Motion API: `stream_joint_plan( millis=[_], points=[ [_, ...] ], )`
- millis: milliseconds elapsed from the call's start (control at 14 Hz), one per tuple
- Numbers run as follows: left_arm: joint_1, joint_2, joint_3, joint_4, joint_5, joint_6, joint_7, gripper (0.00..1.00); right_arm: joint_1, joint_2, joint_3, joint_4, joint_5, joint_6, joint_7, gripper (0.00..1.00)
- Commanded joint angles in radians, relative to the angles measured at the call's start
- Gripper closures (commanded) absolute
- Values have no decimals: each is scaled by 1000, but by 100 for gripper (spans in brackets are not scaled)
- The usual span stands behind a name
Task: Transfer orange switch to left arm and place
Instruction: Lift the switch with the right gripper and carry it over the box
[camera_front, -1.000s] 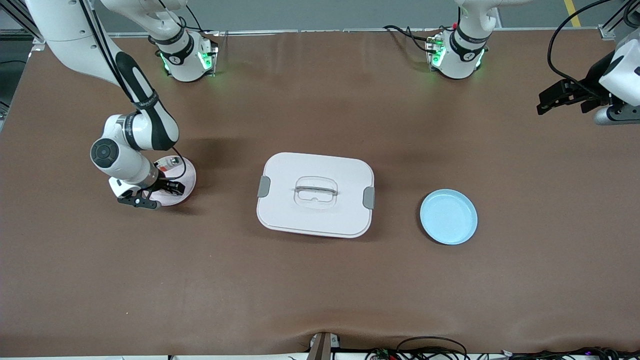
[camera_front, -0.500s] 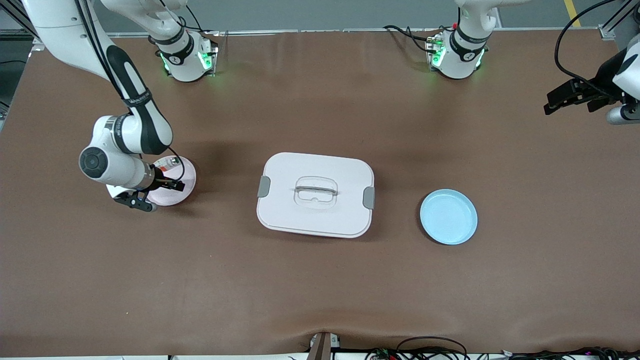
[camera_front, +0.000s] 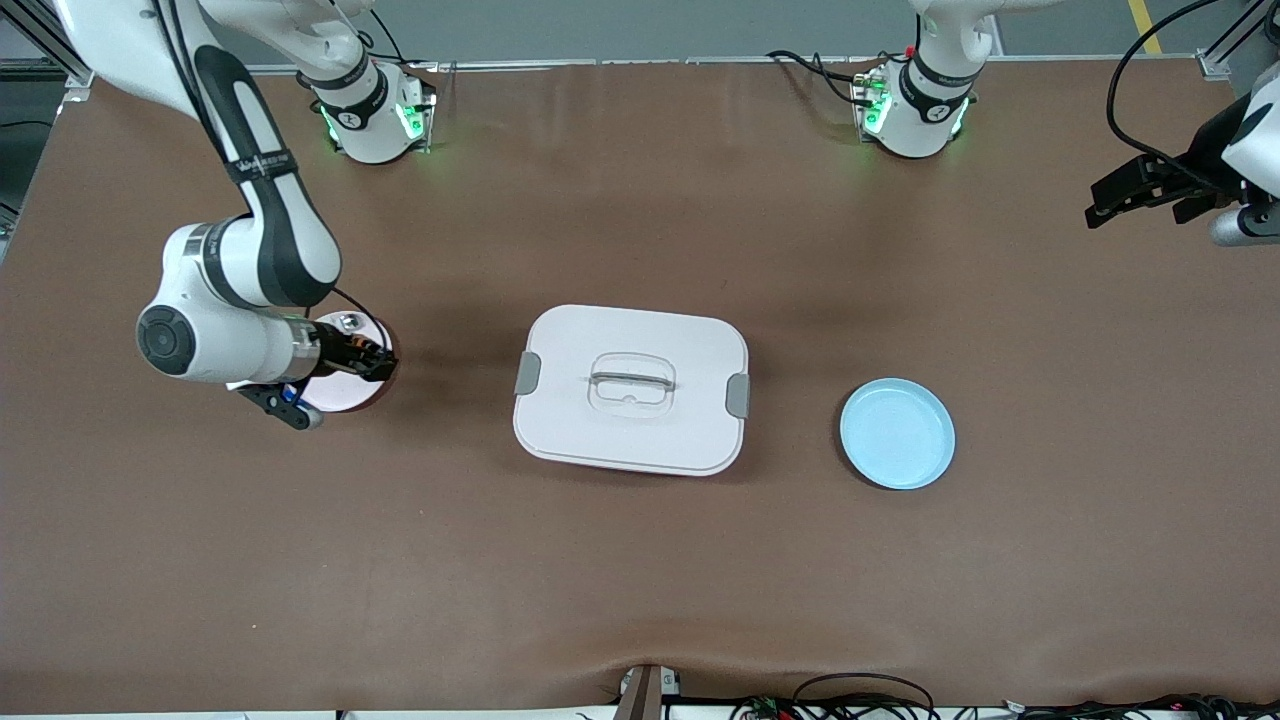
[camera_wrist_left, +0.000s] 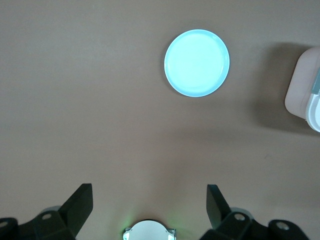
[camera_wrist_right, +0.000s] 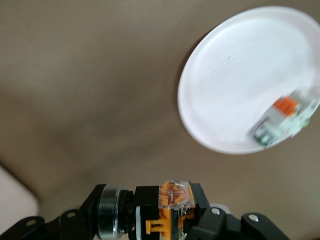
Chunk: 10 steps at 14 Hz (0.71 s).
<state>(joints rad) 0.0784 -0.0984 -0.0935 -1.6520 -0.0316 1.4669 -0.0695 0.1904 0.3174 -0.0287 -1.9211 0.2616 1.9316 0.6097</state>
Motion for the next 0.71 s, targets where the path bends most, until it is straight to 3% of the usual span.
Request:
stream_joint_plan(
  millis=[0, 357, 643],
  points=[
    [4, -4, -3, 12, -16, -25, 11, 0, 58, 8, -8, 141, 79, -126, 160, 100],
    [1, 3, -3, 14, -16, -31, 11, 0, 135, 41, -8, 321, 250, -175, 449, 100],
    [0, 6, -3, 14, -16, -30, 10, 0, 219, 117, -8, 457, 321, -166, 688, 100]
  ],
)
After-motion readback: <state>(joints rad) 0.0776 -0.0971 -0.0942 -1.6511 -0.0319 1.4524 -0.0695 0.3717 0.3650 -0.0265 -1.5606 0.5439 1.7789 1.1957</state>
